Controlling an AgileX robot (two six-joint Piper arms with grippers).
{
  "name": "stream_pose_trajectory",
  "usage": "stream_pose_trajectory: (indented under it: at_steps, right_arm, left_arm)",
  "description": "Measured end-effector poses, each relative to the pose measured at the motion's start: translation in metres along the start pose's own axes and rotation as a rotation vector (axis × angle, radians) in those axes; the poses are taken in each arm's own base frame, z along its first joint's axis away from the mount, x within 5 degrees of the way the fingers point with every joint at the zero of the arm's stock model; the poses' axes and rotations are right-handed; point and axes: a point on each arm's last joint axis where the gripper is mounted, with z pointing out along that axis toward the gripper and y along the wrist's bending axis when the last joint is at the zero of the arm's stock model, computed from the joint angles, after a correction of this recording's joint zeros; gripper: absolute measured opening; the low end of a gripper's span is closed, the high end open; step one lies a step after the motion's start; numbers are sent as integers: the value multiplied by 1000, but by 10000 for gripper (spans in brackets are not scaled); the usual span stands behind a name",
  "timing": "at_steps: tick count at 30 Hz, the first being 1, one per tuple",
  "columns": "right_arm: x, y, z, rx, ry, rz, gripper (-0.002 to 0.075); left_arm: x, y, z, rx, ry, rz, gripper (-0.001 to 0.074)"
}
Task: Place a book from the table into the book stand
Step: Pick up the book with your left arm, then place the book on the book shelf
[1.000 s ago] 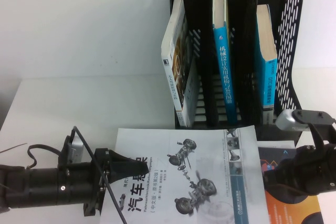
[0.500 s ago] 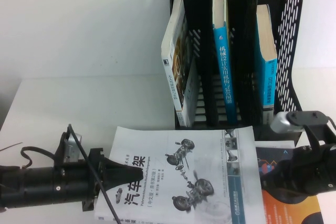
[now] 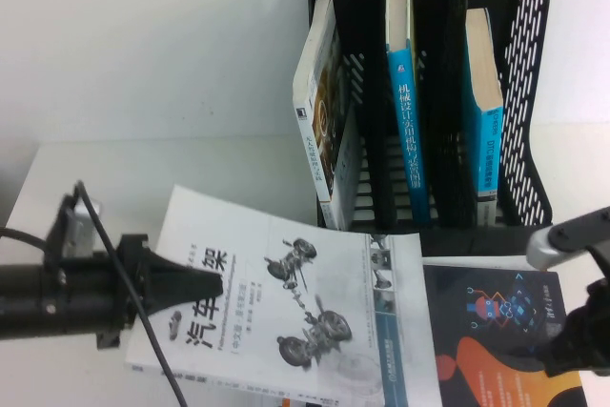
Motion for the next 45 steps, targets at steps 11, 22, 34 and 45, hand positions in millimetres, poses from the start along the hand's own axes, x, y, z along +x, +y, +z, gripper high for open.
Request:
stream_pose_trajectory:
  at_steps: [11, 22, 34, 45]
  right_arm:
    - [11, -18, -6, 208, 53, -18, -2]
    - [9, -21, -7, 239, 18, 99, -2]
    - [1, -20, -7, 218, -80, 242, -2]
    - [-2, -19, -7, 205, -118, 280, -2]
  left_arm:
    - [6, -102, -47, -103, -67, 299, 117]
    - [-14, -182, -72, -77, -250, 405, 117]
    - [-14, -263, -74, -204, -443, 599, 117]
    - [-19, -279, -54, -185, -393, 597, 117]
